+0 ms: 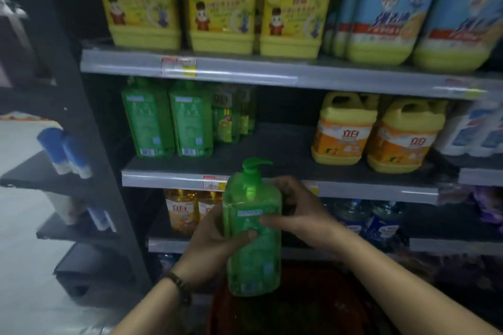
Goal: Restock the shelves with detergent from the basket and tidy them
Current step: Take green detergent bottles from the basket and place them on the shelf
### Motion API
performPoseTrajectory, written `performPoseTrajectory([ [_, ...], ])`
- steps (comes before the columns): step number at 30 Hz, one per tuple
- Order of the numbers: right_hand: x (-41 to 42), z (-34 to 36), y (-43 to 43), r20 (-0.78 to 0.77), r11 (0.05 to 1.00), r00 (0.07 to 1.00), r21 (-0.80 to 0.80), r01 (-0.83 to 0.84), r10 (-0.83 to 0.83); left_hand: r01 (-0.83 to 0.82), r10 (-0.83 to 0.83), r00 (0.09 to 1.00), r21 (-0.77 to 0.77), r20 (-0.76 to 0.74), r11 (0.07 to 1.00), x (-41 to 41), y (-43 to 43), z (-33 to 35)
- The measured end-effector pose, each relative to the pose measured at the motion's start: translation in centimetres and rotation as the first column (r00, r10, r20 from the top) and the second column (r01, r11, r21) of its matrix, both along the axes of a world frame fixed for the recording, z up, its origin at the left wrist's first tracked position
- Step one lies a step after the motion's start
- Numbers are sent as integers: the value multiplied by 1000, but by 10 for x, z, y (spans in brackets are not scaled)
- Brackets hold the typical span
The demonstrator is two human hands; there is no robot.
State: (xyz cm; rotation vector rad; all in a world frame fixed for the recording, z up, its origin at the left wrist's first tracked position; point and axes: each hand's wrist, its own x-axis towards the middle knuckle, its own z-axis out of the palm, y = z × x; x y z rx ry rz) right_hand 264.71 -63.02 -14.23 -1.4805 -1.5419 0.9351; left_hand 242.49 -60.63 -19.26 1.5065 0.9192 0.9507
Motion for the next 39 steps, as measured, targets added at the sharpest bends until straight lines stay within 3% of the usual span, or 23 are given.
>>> performPoseTrajectory([
  [4,-11,-3,7,-113,993,988,-41,-107,102,32,-28,995,-46,94,998,-3,23,44],
  [7,-19,9,25,-203,999,978,4,-44,44,85,-69,987,-103,147,991,-5,49,68],
  [10,-26,24,52,-296,1000,955,12,-7,11,88,-78,991,-87,113,992,-2,72,84],
  [14,-32,42,98,-378,996,922,-23,89,-91,-26,31,998,-68,62,997,-1,102,90],
  [18,-35,54,141,-376,987,912,-49,155,-162,-62,64,997,-59,31,996,-6,132,85],
  [24,-31,48,202,-413,993,905,8,120,-106,-107,107,993,-1,-55,994,-8,171,89],
  [27,-25,24,225,-442,990,894,79,116,-69,7,-7,1000,-8,-9,1000,-1,181,75],
  [33,-12,12,268,-103,982,994,177,61,-43,-67,82,988,110,-134,992,5,199,49],
  [39,-9,9,278,45,979,994,180,93,-102,-74,128,952,196,-278,978,15,209,42],
])
